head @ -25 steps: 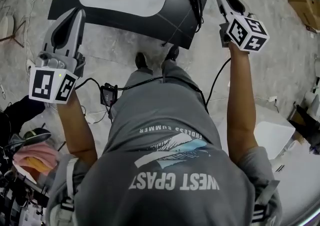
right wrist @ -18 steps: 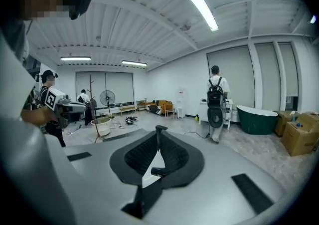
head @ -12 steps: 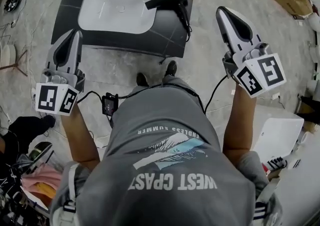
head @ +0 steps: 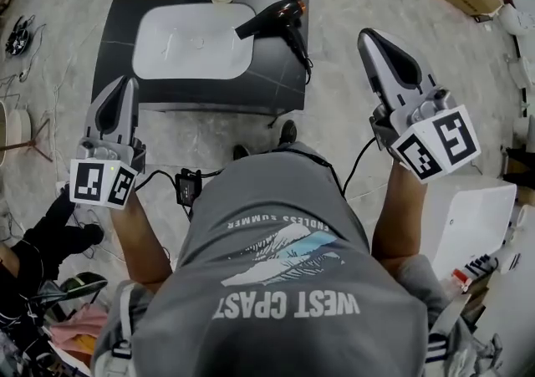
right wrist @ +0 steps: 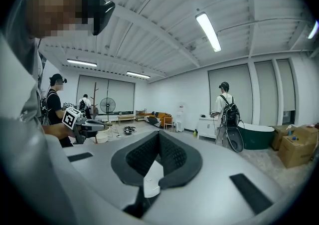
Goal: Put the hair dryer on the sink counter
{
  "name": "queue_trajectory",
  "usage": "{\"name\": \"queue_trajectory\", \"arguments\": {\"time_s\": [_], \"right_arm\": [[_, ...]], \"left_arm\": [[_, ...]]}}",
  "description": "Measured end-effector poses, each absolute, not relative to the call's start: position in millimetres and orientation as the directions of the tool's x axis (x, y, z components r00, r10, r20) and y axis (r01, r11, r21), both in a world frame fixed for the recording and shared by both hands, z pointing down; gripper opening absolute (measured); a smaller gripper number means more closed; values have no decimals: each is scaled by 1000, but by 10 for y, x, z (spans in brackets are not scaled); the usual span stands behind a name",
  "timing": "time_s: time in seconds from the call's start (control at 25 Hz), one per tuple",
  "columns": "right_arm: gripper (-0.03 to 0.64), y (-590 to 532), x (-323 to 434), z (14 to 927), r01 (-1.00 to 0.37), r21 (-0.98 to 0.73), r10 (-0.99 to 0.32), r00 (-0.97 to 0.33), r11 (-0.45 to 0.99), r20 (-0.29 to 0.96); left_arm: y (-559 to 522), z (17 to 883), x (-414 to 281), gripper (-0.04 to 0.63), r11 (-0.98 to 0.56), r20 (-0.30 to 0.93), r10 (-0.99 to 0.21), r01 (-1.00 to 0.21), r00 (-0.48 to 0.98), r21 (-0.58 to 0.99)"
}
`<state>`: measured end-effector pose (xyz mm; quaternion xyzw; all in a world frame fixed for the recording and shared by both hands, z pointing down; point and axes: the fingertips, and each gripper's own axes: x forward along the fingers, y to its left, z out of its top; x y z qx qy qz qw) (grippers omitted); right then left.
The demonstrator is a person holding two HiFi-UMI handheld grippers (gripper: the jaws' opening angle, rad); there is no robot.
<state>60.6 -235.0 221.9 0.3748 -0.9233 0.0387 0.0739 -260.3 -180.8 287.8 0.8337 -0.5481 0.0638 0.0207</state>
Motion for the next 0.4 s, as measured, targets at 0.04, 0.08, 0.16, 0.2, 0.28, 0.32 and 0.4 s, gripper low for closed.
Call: {"name": "queue_trajectory", "arguments": {"time_s": [0.04, 0.08, 0.16, 0.2, 0.28, 0.32, 0.4], "right_arm": [[29, -2339, 604, 2213, -700, -22, -688, -707, 714, 165], [28, -2330, 600, 2206, -700, -27, -688, -707, 713, 163], [28, -2321, 592, 2198, -704, -35, -691, -705, 710, 164], [28, -2321, 588, 2198, -706, -36, -693, -702, 707, 165], [28, -2324, 572, 2195, -709, -39, -695, -699, 704, 167], [28, -2325, 559, 2193, -710, -39, -696, -699, 703, 167], [28, -2329, 528, 2188, -710, -39, -696, -699, 703, 167]], "left_arm": [[-1804, 2878, -2615, 23, -400, 129, -911, -916, 392, -35], [-1801, 2877, -2627, 23, -401, 128, -910, -915, 394, -34], [-1798, 2873, -2649, 23, -405, 127, -908, -914, 398, -32], [-1797, 2873, -2660, 23, -407, 128, -907, -913, 400, -31], [-1796, 2875, -2681, 23, -410, 128, -906, -911, 404, -30], [-1795, 2877, -2691, 23, -411, 129, -905, -911, 405, -29], [-1794, 2880, -2713, 23, -413, 129, -904, -910, 407, -27]]}}
